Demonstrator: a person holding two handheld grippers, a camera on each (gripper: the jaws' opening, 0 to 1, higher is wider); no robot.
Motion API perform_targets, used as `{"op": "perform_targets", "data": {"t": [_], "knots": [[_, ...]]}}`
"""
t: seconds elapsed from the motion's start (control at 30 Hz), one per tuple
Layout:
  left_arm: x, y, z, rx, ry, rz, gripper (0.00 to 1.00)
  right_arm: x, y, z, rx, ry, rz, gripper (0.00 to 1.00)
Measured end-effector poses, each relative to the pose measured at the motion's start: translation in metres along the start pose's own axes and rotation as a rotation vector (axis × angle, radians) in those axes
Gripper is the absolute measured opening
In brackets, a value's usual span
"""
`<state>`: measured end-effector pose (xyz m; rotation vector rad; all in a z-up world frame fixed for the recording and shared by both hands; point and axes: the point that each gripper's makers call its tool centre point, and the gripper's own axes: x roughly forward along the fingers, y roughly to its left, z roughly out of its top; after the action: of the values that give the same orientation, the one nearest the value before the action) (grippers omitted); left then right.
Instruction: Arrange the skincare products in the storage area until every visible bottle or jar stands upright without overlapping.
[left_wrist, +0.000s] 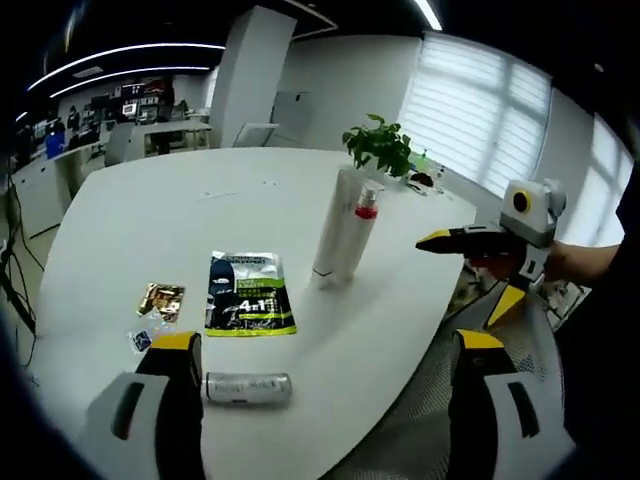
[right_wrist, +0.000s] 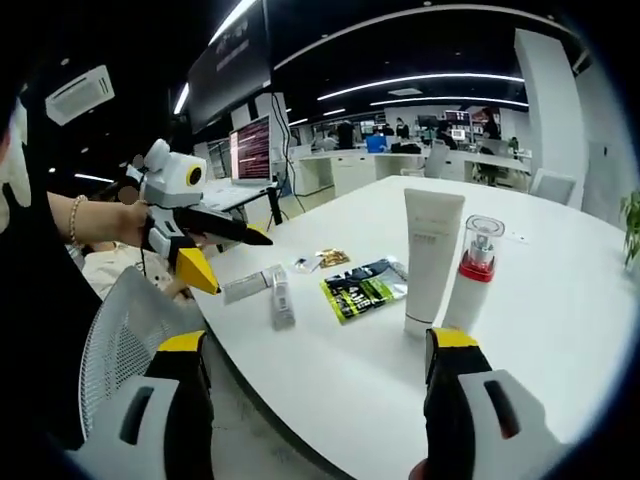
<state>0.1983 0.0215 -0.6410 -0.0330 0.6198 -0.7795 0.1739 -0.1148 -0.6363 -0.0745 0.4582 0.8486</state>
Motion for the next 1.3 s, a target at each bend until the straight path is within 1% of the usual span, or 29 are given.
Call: {"op": "perform_targets", "data": {"t": [0.1, 0.23, 0.5, 0.63, 0.67, 0.77, 1.0, 1.17, 1.3], "knots": [[-0.004, 0.0, -0.003, -0.018, -0.009, 0.019, 0.99, 0.001, 0.002, -0.001, -0.003, 0.006, 0.005, 0.88], [-0.009, 0.001, -0.012, -0.032, -0.007, 0.036, 0.99, 0.002, 0.004, -0.003, -0.002, 0.011, 0.012, 0.88], [-0.021, -0.005, -0.03, -0.038, 0.012, 0.055, 0.99, 0.004, 0.007, -0.008, 0.001, 0.024, 0.022, 0.88], [-0.023, -0.002, -0.04, -0.054, 0.028, 0.067, 0.99, 0.006, 0.009, -0.008, 0.001, 0.032, 0.028, 0.87], [-0.025, -0.003, -0.039, -0.057, 0.035, 0.069, 0.98, 0.007, 0.01, -0.008, 0.002, 0.032, 0.03, 0.87], [-0.026, 0.0, -0.033, -0.055, 0.015, 0.076, 0.99, 0.009, 0.011, -0.008, -0.001, 0.033, 0.035, 0.87], [-0.028, 0.001, -0.033, -0.057, 0.008, 0.087, 0.98, 0.015, 0.013, -0.007, -0.005, 0.034, 0.045, 0.87], [-0.032, 0.01, -0.033, -0.06, -0.002, 0.113, 0.98, 0.022, 0.015, -0.006, -0.01, 0.04, 0.057, 0.87], [-0.036, 0.012, -0.031, -0.065, -0.017, 0.128, 0.98, 0.027, 0.017, -0.005, -0.014, 0.045, 0.064, 0.86]]}}
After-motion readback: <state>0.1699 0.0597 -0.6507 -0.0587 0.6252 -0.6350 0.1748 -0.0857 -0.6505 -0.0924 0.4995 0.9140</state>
